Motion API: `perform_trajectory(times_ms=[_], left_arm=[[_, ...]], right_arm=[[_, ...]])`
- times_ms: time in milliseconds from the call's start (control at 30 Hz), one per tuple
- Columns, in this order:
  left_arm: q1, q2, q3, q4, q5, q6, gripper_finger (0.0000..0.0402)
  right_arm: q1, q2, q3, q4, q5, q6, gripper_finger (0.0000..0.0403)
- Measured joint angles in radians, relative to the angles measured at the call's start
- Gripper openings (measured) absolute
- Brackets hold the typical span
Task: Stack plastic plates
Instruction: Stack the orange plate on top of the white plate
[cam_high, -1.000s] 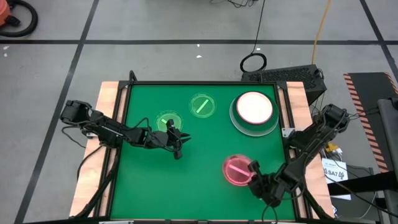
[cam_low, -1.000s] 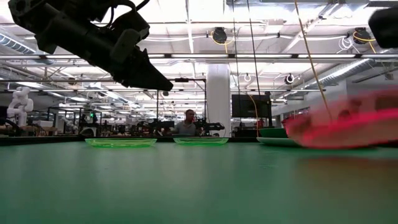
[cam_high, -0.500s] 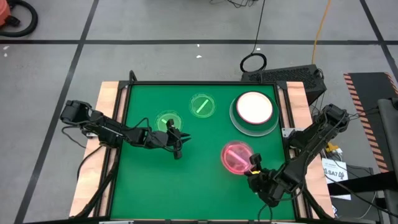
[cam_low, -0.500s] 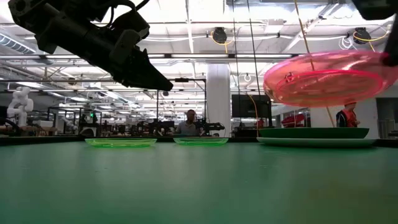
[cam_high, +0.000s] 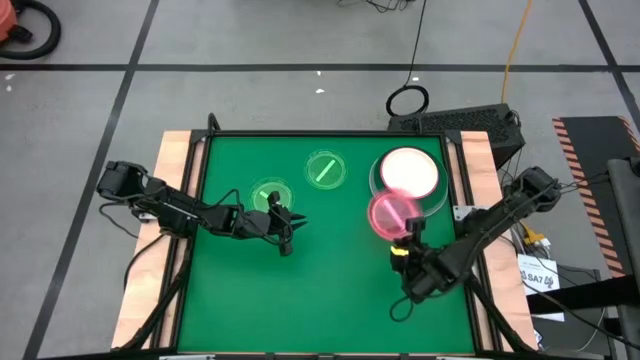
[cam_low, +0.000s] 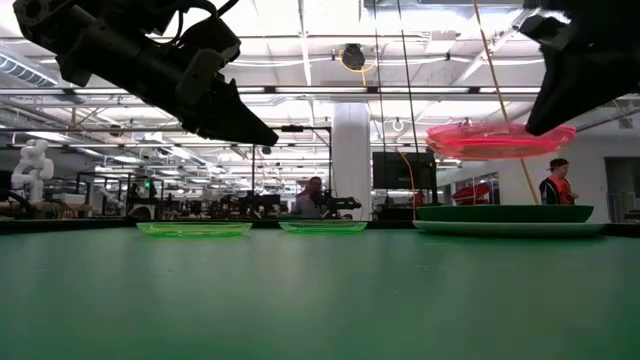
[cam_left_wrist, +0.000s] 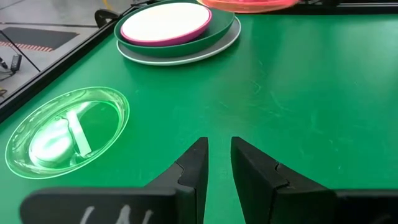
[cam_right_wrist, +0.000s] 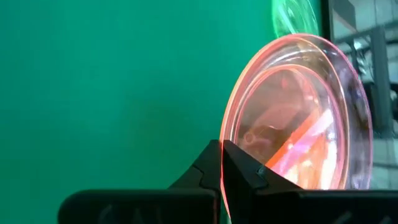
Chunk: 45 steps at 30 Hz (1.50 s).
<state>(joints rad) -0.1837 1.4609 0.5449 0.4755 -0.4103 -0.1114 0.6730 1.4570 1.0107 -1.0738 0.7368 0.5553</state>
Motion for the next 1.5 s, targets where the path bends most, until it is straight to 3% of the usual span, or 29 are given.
perform_trajectory(times_ms=[333, 867, 1500], left_arm=[[0.000, 0.000, 0.000, -0.003, 0.000, 0.025, 0.0076], [0.017, 0.000, 0.000, -0.003, 0.000, 0.057, 0.0076], [0.040, 0.000, 0.000, -0.059, 0.001, 0.020, 0.0076]], right_arm=[[-0.129, -0.012, -0.008, -0.051, 0.002, -0.051, 0.0000], [-0.239, -0.265, -0.205, 0.021, -0.001, -0.078, 0.0000], [-0.308, -0.274, -0.232, 0.053, -0.006, -0.109, 0.0000]])
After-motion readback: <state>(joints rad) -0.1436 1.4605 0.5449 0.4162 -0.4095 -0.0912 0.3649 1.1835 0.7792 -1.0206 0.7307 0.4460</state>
